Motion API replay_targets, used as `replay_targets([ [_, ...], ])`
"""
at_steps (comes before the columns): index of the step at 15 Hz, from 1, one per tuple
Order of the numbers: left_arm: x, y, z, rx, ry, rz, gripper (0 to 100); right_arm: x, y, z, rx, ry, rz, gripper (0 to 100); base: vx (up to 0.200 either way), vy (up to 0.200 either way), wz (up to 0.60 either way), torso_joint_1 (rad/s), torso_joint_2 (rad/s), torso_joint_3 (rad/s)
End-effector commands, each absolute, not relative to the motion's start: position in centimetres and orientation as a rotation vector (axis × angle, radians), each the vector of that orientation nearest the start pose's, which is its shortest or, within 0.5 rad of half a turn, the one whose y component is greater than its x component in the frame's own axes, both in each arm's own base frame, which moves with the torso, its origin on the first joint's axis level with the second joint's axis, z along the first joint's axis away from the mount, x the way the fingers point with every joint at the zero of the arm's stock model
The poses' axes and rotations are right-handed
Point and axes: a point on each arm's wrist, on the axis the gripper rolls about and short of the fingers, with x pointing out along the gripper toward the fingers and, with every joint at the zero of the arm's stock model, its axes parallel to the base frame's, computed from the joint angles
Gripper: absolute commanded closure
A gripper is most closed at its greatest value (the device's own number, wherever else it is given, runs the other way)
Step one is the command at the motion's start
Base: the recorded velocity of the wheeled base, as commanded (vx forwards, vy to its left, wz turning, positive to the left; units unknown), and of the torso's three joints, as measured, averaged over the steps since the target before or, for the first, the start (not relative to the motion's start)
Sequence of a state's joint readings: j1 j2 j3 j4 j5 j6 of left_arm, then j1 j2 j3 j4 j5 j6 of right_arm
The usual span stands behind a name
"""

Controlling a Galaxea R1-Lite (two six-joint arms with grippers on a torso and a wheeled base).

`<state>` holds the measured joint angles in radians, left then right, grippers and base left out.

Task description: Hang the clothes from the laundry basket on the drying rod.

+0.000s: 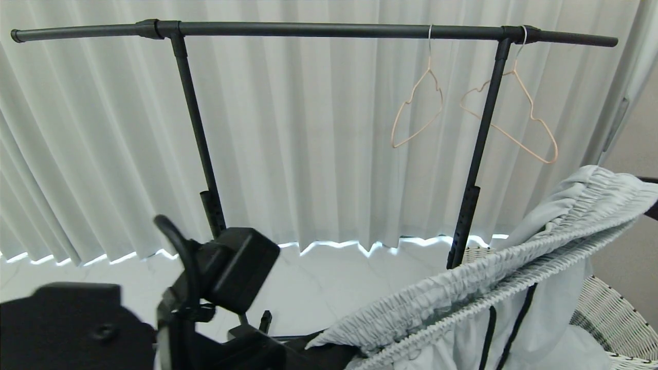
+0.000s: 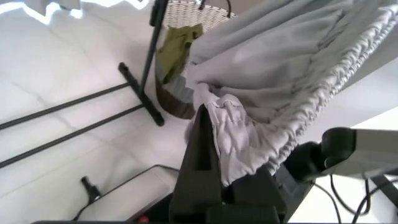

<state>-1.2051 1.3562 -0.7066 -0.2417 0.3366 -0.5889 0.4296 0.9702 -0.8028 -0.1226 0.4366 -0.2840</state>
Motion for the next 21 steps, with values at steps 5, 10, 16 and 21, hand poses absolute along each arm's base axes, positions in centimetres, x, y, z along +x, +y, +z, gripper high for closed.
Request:
replay_targets([
  [5, 7.0, -11.4, 24.7, -0.255, 0.416, -0.652, 100, 11.0, 6.6, 28.1, -0.340, -0.063, 0.910, 100, 0.000, 0.000, 0.00, 0.000, 0.00, 0.000],
  [10, 7.6, -10.9, 26.1, 0.067, 0.283, -0.609, 100, 11.5, 7.0, 27.9, -0.342, -0.038, 0.878, 100, 0.000, 0.000, 0.00, 0.000, 0.00, 0.000],
  [16, 11.9, -16.4, 34.2, -0.001, 0.127, -0.527, 100, 13.9, 8.4, 32.5, -0.335, -0.144, 0.859, 100, 0.000, 0.000, 0.00, 0.000, 0.00, 0.000],
  [21, 12.7, -16.8, 31.9, 0.230, 0.145, -0.462, 100, 13.5, 8.0, 33.1, -0.337, -0.157, 0.783, 100, 0.000, 0.000, 0.00, 0.000, 0.00, 0.000],
])
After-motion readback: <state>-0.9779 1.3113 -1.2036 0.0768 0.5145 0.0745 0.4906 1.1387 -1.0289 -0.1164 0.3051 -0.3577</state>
